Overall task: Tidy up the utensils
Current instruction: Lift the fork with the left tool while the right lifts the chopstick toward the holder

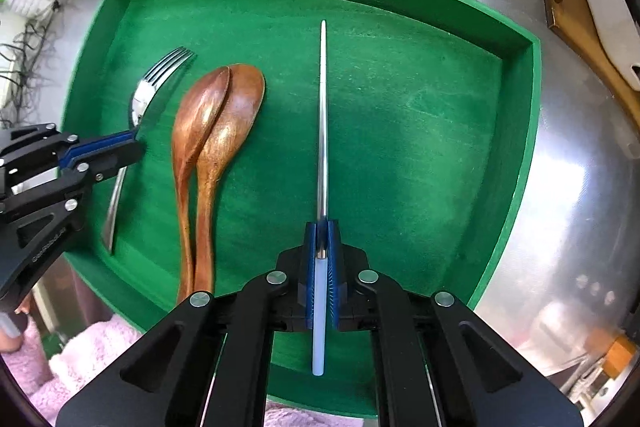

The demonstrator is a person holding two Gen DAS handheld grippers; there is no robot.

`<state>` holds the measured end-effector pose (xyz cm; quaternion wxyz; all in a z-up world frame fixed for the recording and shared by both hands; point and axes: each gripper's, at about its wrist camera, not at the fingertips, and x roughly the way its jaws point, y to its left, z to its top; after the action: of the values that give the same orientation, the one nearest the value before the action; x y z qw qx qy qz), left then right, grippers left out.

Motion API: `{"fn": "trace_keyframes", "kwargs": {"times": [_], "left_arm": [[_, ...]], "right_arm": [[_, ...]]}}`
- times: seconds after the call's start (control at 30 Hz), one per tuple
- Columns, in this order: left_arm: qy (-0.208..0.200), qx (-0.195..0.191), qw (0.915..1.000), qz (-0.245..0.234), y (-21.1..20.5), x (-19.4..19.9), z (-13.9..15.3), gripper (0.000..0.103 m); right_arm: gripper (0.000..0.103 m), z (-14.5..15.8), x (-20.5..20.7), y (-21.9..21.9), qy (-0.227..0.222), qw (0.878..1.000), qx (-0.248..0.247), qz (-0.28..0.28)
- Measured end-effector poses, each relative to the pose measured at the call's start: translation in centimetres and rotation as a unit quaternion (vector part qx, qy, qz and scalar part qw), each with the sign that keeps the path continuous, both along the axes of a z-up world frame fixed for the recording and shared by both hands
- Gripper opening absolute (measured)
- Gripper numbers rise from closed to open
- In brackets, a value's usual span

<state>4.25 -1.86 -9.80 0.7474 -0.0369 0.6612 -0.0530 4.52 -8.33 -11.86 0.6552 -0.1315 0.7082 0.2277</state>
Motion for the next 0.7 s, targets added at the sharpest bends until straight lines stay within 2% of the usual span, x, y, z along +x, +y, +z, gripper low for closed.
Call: {"fn": "trace_keyframes", "kwargs": {"times": [0.13, 0.3, 0.5, 0.57, 0.7], "left_arm": [[-0.021, -0.025, 0.9994, 0.013, 0.8, -1.1, 1.0, 0.005], [-0.088, -0.052, 0.9939, 0.043, 2.7, -1.9, 3.2, 0.005], [-0.203, -0.073, 0.9748, 0.055, 3.4, -2.5, 6.2, 0.005], [-0.252, -0.067, 0.9637, 0.058, 3.1, -2.9, 7.5, 0.005], [-0.311, -0.061, 0.9453, 0.076, 3.1, -2.3, 9.4, 0.005]], "right_arm": [[0.006, 1.6, -0.1, -2.5, -0.011, 0.999, 0.041, -0.020], [0.006, 3.5, -0.5, -5.6, -0.062, 0.991, 0.113, -0.046], [0.006, 6.2, -1.0, -7.1, -0.164, 0.965, 0.193, -0.059], [0.006, 6.8, 0.2, -6.9, -0.190, 0.957, 0.209, -0.063], [0.006, 8.5, 0.9, -7.7, -0.249, 0.935, 0.241, -0.077]]}}
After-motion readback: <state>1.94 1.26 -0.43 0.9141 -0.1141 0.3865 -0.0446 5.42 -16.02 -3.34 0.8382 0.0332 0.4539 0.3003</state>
